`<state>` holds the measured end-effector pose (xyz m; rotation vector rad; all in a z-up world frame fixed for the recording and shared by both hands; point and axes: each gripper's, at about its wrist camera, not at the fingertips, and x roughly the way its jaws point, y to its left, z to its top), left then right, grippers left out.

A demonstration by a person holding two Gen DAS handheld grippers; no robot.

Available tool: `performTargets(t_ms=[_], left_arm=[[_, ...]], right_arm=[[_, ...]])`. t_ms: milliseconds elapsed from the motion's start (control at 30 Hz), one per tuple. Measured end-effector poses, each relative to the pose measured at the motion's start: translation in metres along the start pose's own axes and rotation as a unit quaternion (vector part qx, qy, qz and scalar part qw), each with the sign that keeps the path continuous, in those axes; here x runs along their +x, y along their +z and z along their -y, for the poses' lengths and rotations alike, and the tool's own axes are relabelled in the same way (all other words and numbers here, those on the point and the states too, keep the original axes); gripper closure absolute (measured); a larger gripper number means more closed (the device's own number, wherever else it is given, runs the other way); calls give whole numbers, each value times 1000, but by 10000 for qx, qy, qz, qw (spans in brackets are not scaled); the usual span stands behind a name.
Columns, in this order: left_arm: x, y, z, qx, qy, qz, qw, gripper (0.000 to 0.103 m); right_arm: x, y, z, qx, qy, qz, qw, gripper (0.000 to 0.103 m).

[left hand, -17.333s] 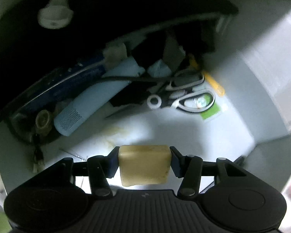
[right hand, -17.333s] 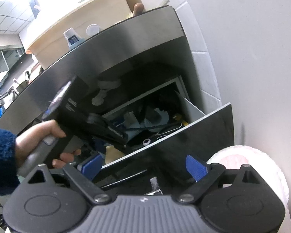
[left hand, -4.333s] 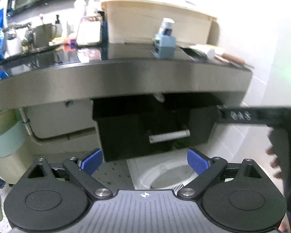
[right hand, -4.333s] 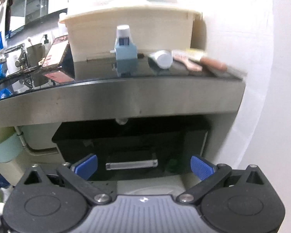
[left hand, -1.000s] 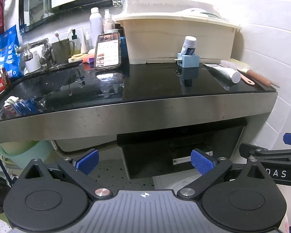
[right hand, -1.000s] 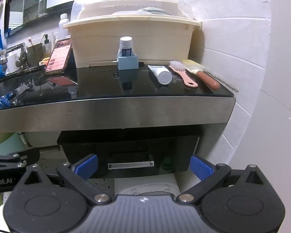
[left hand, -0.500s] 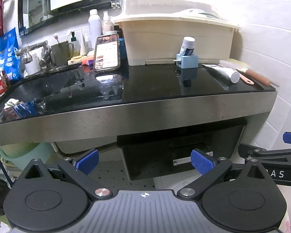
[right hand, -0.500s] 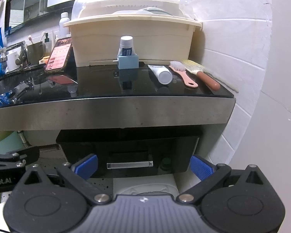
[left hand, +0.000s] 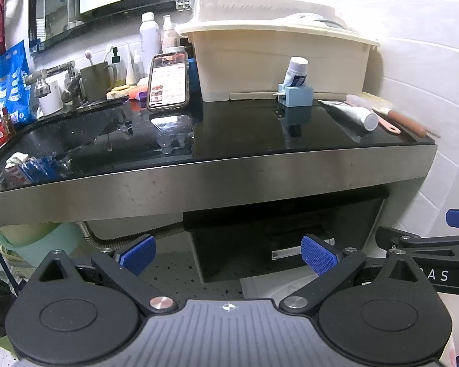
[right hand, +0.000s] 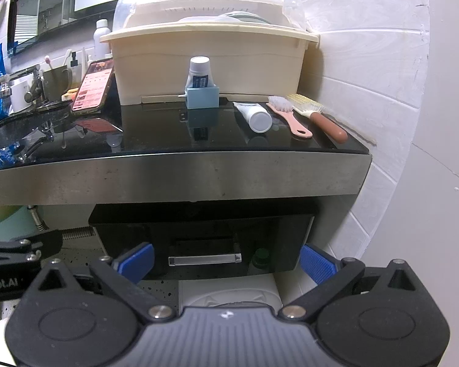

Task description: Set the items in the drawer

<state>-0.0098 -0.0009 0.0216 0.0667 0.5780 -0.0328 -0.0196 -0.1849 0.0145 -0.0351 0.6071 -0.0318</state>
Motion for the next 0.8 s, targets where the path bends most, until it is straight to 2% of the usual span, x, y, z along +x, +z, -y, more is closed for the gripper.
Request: performTargets(t_ms=[800], left_arm=[[3,-1,1,19,9,-50,10000,1]], right_arm=[[-1,1,2,57,1,18,10000,1]])
